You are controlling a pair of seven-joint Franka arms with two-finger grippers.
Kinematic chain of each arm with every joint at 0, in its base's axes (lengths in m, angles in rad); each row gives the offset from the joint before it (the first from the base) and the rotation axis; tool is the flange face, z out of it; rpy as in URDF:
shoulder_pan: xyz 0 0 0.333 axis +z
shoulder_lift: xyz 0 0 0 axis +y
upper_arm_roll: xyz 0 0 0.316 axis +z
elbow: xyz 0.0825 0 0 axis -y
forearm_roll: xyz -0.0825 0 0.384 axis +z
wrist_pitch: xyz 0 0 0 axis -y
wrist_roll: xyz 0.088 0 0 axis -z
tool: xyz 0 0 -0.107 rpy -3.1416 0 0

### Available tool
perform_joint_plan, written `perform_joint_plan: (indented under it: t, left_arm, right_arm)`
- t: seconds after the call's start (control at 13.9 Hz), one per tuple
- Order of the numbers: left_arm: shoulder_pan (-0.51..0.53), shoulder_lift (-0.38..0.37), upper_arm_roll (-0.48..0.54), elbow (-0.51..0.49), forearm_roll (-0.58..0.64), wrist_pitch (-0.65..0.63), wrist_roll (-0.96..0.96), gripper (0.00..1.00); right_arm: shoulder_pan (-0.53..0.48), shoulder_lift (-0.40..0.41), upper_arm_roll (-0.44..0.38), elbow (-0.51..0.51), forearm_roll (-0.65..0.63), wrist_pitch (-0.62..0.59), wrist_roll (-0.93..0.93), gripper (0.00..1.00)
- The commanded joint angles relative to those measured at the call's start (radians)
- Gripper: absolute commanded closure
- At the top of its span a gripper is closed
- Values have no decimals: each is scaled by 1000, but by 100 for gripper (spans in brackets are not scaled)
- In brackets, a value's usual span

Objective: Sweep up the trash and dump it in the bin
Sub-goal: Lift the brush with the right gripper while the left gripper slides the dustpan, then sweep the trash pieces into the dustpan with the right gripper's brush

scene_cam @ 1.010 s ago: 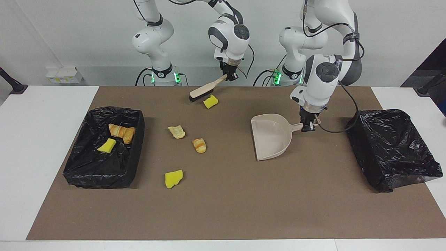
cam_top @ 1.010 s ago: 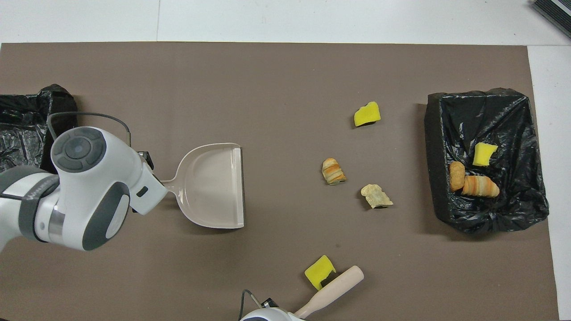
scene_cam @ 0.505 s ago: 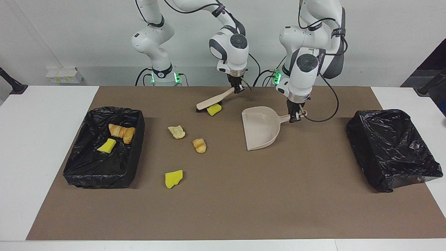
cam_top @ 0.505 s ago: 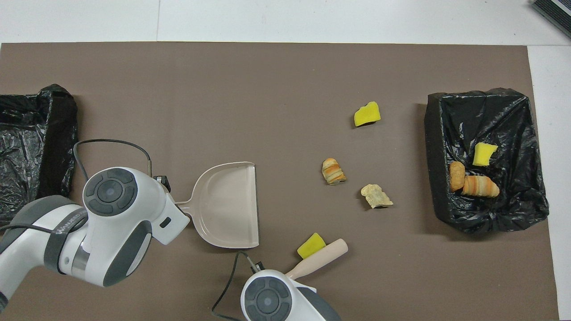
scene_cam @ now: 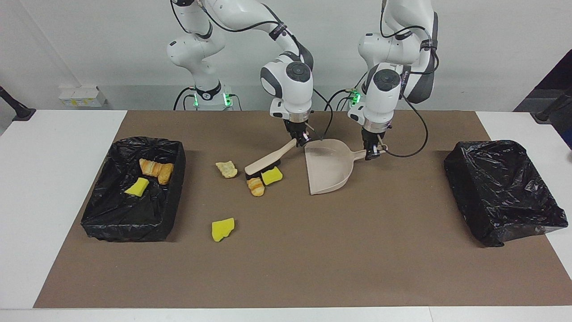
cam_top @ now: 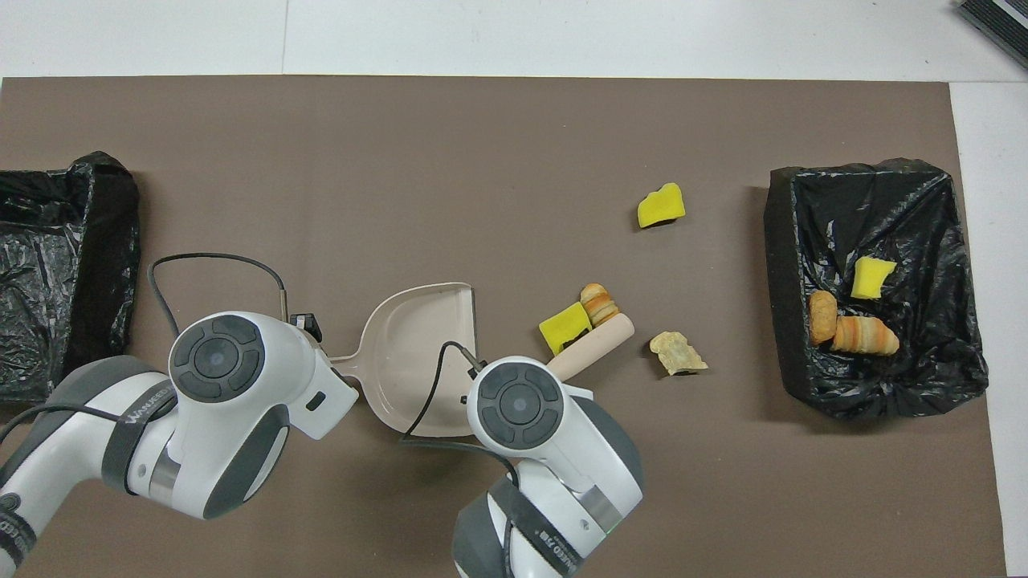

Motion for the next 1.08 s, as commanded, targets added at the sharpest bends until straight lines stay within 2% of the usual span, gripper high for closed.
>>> perform_joint_plan:
  t: [0.0,0.22,0.36,0.58,0.79,1.01]
  left_arm:
    - [-11,19,12,7,16,42,-87,100]
    - [-18,60,12,58,12,46,-200,100]
    - [-20,80,12,102,12,3,-213,100]
    - [-35,85,10,118,10,-40,-313,100]
    - [-63,81,10,116,10,-48,-325,100]
    - [-84,84,10,110,10,-48,-325,100]
  right_arm:
    - [-57,-26,13,62,-5,-98,-88,100]
    - [-84,-106,8,54,-3,-225,-227,100]
    - [-112,-153,8,27,-3,-310,-324,100]
    - [-152,-236,8,-85,-17,-327,-442,100]
    - [-205,-304,6,-211,-21,-316,-699,100]
    - [-215,-330,6,-245,-156,-334,-742,100]
